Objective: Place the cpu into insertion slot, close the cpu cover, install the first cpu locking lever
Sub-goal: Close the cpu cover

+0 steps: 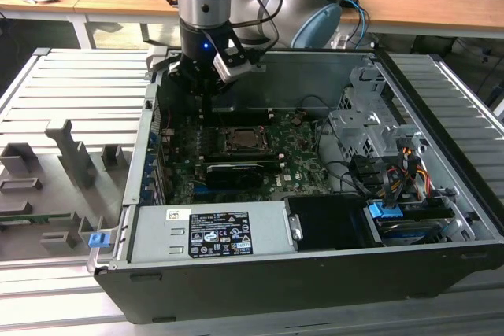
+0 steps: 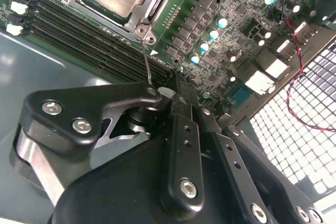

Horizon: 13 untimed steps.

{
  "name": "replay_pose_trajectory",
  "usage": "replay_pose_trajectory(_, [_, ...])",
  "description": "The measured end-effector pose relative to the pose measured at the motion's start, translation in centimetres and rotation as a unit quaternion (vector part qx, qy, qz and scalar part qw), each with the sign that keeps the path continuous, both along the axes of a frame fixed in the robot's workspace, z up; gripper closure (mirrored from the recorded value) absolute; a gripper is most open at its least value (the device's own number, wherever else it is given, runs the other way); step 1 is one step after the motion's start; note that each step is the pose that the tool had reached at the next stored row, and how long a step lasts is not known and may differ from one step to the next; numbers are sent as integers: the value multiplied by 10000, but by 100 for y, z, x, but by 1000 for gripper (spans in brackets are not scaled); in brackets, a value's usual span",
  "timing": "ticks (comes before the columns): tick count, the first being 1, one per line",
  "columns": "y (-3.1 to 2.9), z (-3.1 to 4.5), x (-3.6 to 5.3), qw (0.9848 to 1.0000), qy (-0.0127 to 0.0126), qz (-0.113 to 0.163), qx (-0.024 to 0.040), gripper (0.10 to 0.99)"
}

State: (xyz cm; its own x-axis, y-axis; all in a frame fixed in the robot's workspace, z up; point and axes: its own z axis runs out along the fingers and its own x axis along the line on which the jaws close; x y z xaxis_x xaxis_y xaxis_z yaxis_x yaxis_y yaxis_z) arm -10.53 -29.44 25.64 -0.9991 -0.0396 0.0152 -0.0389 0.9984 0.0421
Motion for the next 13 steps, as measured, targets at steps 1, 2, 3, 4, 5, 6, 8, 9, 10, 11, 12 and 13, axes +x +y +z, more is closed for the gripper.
replay_pose_trajectory(1, [1, -1, 0, 10000, 0, 0, 0, 980])
replay_pose_trajectory(2, [2, -2, 1, 10000, 0, 0, 0, 980])
replay_pose_trajectory(3, [4, -3, 1, 10000, 0, 0, 0, 980])
replay_pose_trajectory(4, [5, -3, 2, 10000, 0, 0, 0, 980])
replay_pose_trajectory(5, [8, -4, 4, 10000, 1, 0, -1, 980])
replay_pose_trajectory(6, [10, -4, 6, 10000, 1, 0, -1, 980])
replay_pose_trajectory(8, [11, -5, 7, 10000, 1, -1, -1, 980])
replay_pose_trajectory(9, [12, -5, 8, 10000, 0, -1, -1, 980])
replay_pose_trajectory(10, [12, -5, 10, 10000, 0, -1, 0, 980])
replay_pose_trajectory(11, [13, -5, 12, 10000, 0, 0, -1, 980])
replay_pose_trajectory(12, [16, -6, 15, 10000, 0, 0, 0, 980])
replay_pose_trajectory(13, [20, -6, 21, 10000, 0, 1, 0, 980])
